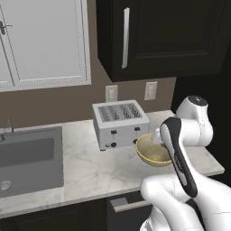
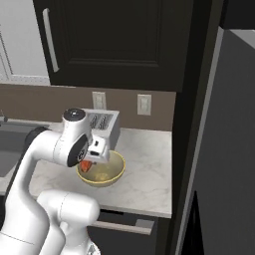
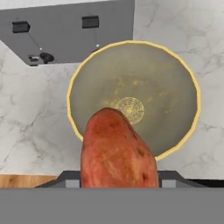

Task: Take the sweet potato, orange, and garlic from the freezer and place them in the bowl on the counter.

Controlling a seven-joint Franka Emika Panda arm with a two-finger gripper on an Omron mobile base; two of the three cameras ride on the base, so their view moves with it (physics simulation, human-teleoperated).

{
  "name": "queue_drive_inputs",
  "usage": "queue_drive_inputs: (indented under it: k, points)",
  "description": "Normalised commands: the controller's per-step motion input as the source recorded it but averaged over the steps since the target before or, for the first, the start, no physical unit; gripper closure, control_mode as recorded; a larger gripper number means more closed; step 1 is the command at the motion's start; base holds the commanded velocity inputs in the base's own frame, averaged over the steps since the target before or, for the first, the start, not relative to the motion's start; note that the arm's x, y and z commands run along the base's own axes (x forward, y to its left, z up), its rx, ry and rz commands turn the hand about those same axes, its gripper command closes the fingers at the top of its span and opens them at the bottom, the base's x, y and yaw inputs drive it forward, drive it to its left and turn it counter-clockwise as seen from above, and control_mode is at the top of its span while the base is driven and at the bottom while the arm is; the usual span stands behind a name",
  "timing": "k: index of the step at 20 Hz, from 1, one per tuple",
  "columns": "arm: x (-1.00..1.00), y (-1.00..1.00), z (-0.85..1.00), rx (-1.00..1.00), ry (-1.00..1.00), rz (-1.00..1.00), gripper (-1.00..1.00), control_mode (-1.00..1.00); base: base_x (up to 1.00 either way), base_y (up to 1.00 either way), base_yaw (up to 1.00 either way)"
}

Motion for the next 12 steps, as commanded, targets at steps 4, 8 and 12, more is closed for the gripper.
queue_drive_inputs:
  k: [4, 8, 12]
  points:
    - [0.23, -0.01, -0.52, 0.00, 0.00, 0.00, 1.00, -1.00, 0.00, 0.00, 0.00]
    - [0.17, -0.01, -0.14, 0.00, 0.00, 0.00, 1.00, -1.00, 0.00, 0.00, 0.00]
    - [0.16, 0.00, -0.14, 0.00, 0.00, 0.00, 1.00, -1.00, 0.00, 0.00, 0.00]
